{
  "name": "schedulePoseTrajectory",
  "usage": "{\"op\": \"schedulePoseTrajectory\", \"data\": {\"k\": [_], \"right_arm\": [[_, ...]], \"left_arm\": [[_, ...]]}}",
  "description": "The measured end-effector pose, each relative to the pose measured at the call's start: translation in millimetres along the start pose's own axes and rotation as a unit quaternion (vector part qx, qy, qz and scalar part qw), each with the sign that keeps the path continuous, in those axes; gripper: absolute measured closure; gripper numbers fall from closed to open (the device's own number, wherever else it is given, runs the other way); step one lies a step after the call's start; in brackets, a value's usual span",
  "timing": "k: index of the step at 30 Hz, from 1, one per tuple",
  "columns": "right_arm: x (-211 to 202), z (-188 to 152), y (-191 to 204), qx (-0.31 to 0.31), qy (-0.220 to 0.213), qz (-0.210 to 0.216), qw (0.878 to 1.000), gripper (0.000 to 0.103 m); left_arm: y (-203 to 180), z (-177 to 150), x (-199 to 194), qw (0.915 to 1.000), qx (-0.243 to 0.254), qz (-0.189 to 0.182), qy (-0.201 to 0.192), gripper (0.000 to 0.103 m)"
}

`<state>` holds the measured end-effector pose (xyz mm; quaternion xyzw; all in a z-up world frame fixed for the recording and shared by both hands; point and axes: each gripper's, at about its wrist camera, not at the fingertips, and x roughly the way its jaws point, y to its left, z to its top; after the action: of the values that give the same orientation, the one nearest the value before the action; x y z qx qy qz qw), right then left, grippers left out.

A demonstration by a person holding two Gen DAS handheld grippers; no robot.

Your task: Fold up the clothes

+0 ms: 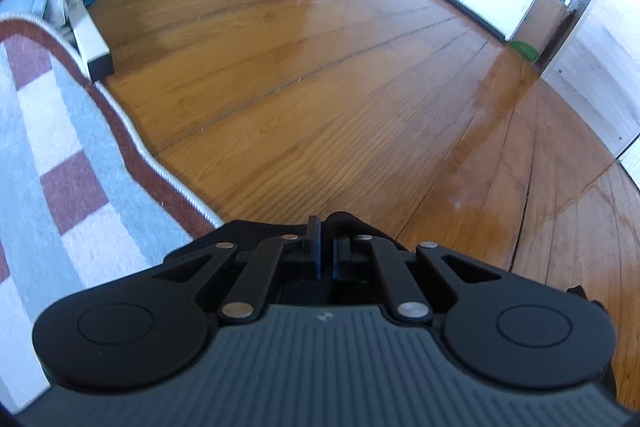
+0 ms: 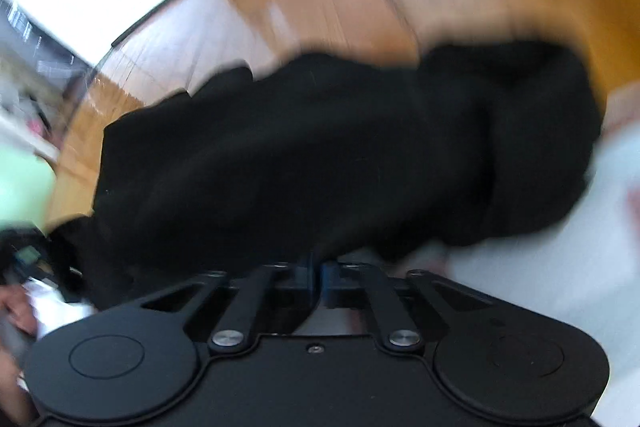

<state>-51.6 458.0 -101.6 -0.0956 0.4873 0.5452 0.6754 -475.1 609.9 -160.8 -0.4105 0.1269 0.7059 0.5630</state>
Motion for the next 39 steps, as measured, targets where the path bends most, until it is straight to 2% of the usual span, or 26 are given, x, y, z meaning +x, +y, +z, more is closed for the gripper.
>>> {"op": "schedulePoseTrajectory", "data": {"k": [2,4,6,8,10,13,14,16,18,20,21,23,25,27,28,30,32,34,35,36,37,39], "right_arm": [[-47.2,15.8,0.5,-0.010,-0.060,0.023,0.998,0.100],[-88.6,22.3,1.2,-0.022,-0.065,0.033,0.997,0.100],[-112.1,17.0,2.3,-0.041,-0.025,0.022,0.999,0.100],[-107.6,-5.2,2.0,-0.058,0.048,-0.009,0.997,0.100],[-94.0,-25.3,-3.0,-0.068,0.109,-0.042,0.991,0.100],[-71.0,-45.8,-2.4,-0.091,0.164,-0.090,0.978,0.099],[-70.2,-45.8,3.2,-0.105,0.166,-0.093,0.976,0.098],[-78.4,-39.9,17.1,-0.135,0.159,-0.101,0.973,0.093],[-93.8,-33.5,29.3,-0.169,0.142,-0.118,0.968,0.083],[-117.1,-24.0,29.5,-0.170,0.108,-0.114,0.973,0.069],[-129.8,-19.3,28.6,-0.166,0.088,-0.109,0.976,0.068],[-149.3,-1.5,22.9,-0.135,0.047,-0.071,0.987,0.059],[-152.9,24.0,14.6,-0.072,0.018,-0.005,0.997,0.049],[-131.8,53.6,5.5,-0.007,0.026,0.049,0.998,0.047],[-118.4,68.5,1.2,0.024,0.035,0.071,0.997,0.046],[-80.5,98.4,-3.7,0.080,0.055,0.108,0.989,0.043],[-43.0,121.0,-6.6,0.136,0.065,0.099,0.984,0.043],[-15.5,131.0,-5.1,0.155,0.056,0.094,0.982,0.043],[-4.8,128.3,-6.0,0.160,0.057,0.095,0.981,0.043],[4.6,123.1,-9.1,0.168,0.062,0.090,0.980,0.043],[13.3,119.7,-11.9,0.164,0.072,0.073,0.981,0.043],[26.0,121.9,-17.7,0.127,0.101,0.014,0.987,0.043]], "left_arm": [[1.9,4.3,-7.2,1.0000,0.000,-0.002,0.006,0.098],[5.6,8.6,-14.3,0.9997,0.000,-0.004,0.023,0.098],[12.7,10.9,-21.2,0.9990,-0.005,-0.012,0.043,0.097],[25.5,9.7,-23.9,0.9972,-0.019,-0.027,0.068,0.096],[39.2,6.7,-23.7,0.9939,-0.038,-0.036,0.096,0.094],[50.1,2.4,-24.3,0.9912,-0.049,-0.041,0.116,0.089],[50.1,2.5,-27.5,0.9913,-0.046,-0.046,0.115,0.089],[49.2,5.4,-39.9,0.9926,-0.039,-0.062,0.097,0.086],[47.0,12.1,-55.6,0.9941,-0.027,-0.082,0.065,0.079],[45.4,18.0,-72.4,0.9938,-0.019,-0.106,0.027,0.066],[45.2,20.2,-81.9,0.9927,-0.019,-0.119,0.000,0.062],[45.2,23.3,-99.4,0.9883,-0.023,-0.142,-0.052,0.054],[44.7,25.2,-111.0,0.9823,-0.024,-0.165,-0.085,0.051],[39.5,25.1,-113.4,0.9770,-0.018,-0.190,-0.095,0.046],[32.4,23.6,-106.8,0.9752,-0.010,-0.206,-0.080,0.043],[9.3,14.8,-81.1,0.9679,0.013,-0.250,-0.018,0.043],[-17.0,-5.6,-45.3,0.9488,0.017,-0.309,0.066,0.043],[-46.2,-27.4,-9.5,0.9272,0.017,-0.341,0.153,0.043],[-61.7,-35.6,3.7,0.9230,0.029,-0.339,0.180,0.043],[-76.4,-40.4,12.4,0.9234,0.052,-0.330,0.189,0.043],[-89.9,-43.6,16.8,0.9274,0.086,-0.317,0.179,0.043],[-113.0,-50.2,28.8,0.9326,0.139,-0.288,0.168,0.043]]}}
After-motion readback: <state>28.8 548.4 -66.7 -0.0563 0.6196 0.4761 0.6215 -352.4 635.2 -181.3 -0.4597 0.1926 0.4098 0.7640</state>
